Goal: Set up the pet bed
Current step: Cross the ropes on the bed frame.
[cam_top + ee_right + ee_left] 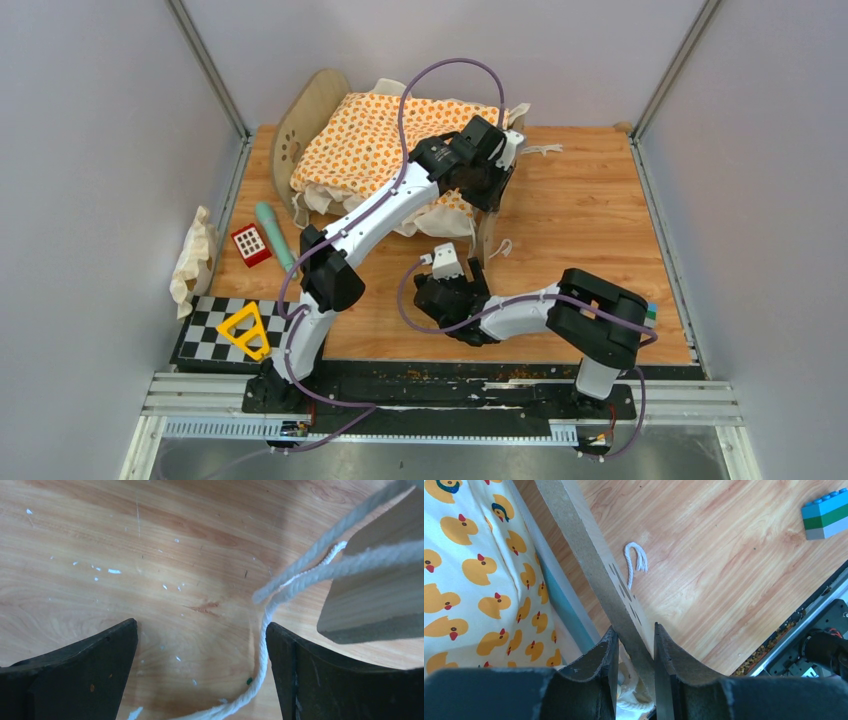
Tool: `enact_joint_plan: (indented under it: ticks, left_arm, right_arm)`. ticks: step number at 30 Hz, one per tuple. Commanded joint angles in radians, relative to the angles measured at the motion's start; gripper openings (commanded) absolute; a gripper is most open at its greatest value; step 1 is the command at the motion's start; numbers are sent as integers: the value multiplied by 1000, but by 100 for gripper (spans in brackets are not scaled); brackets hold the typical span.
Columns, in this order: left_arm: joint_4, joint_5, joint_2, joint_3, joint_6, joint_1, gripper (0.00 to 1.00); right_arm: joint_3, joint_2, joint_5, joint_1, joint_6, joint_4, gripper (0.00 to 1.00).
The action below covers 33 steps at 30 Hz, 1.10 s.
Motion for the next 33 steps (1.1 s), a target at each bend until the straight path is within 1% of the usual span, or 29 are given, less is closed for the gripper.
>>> enact_joint_plan:
  ticks: [1, 5, 8, 12, 15, 21, 26, 33]
  left_arm:
    - [182, 47, -50, 80, 114, 19, 0]
    - [175, 47, -50, 79, 118, 23, 0]
    - [170, 50, -53, 78, 119, 25, 0]
    - [175, 51, -59, 78, 117, 30, 0]
    - [193, 71, -55, 85, 96, 38, 0]
    - [257, 88, -50, 98, 36, 58, 0]
    - [309, 119, -43, 96, -12, 75, 0]
    - [306, 139, -51, 94, -13, 76, 0]
  right_arm:
    - [51, 34, 30, -13, -7, 22, 100]
    - [68, 55, 31, -27, 8, -2, 100]
    - [97, 62, 41, -29, 27, -52, 100]
    - [95, 25, 70, -27, 93, -134, 100]
    - [90, 2, 81, -31, 124, -181, 100]
    - [115, 12, 94, -31, 129, -217, 100]
    - [112, 14, 92, -50, 127, -207, 100]
    - [123, 47, 62, -108, 58, -99, 100]
